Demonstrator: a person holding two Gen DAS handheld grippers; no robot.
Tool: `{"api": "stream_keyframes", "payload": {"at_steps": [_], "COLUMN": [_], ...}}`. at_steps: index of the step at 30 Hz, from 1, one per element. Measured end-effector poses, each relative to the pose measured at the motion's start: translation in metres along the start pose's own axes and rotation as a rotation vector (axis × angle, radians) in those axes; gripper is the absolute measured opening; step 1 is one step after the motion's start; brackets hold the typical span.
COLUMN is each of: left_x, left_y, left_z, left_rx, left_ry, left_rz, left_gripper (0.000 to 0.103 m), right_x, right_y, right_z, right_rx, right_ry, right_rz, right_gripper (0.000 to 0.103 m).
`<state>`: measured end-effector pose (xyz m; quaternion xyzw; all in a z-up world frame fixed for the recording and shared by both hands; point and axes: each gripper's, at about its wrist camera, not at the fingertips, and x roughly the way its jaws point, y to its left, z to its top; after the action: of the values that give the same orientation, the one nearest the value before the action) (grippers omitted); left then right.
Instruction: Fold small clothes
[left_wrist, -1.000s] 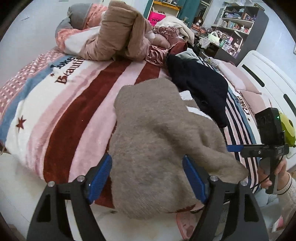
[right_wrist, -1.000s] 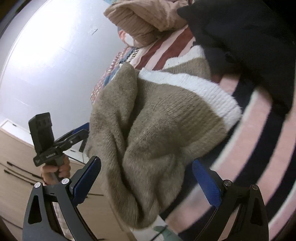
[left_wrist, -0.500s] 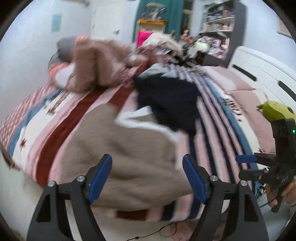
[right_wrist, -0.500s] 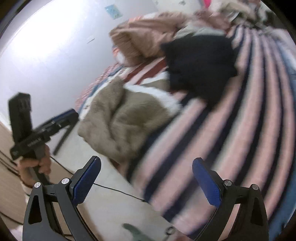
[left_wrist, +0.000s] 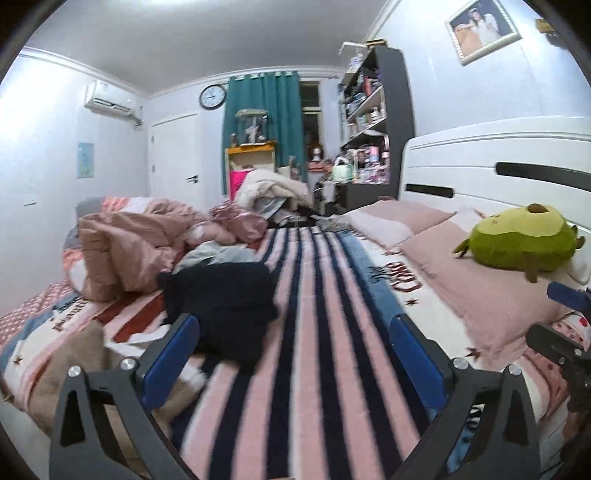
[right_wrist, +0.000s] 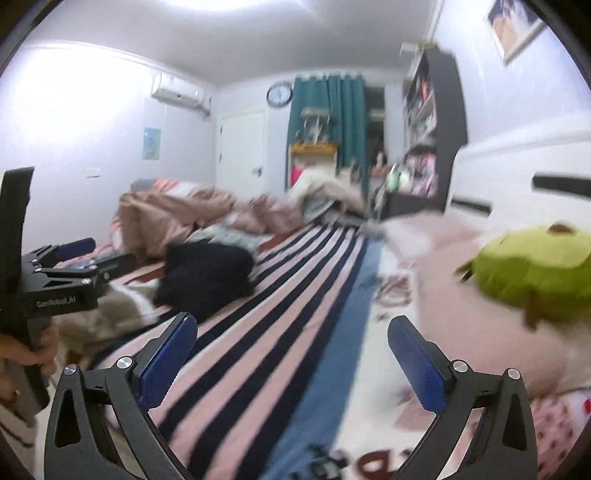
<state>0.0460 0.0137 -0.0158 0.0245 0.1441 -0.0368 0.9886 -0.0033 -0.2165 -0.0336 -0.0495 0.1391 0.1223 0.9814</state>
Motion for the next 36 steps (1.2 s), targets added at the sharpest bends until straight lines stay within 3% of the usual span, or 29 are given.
{"api": "stream_keyframes", "payload": {"at_steps": [2,7,29,36], "left_x": [0.002,0.003,-0.009,-0.012], "left_y": [-0.01,-0.018,-0.014,-0.013], "left_z": [0.001,0.001,-0.001,0.0], "left_rx": [-0.004,-0.012,-0.027,-0.029], "left_ry": [-0.006,-0.003,-0.041,-0.049], "left_rz": [-0.002,-0.006,-0.002,0.005], "left_gripper": [0.102,0.102,0.102,0.102], "right_x": [-0.003,-0.003,-0.027,-0.024], "right_y": [-0.005,-0.014,-0.013,-0.014], "right_z": [0.001,0.005,0.014,0.017], "right_rx": [-0.009,0.039,0.049,0.05], "right_ry": [-0.013,-0.017,-0.075,-0.045], "right_rz": [-0.024,0.013,0.007,0.035], "right_gripper": [0.103,0.103,0.103,0.103]}}
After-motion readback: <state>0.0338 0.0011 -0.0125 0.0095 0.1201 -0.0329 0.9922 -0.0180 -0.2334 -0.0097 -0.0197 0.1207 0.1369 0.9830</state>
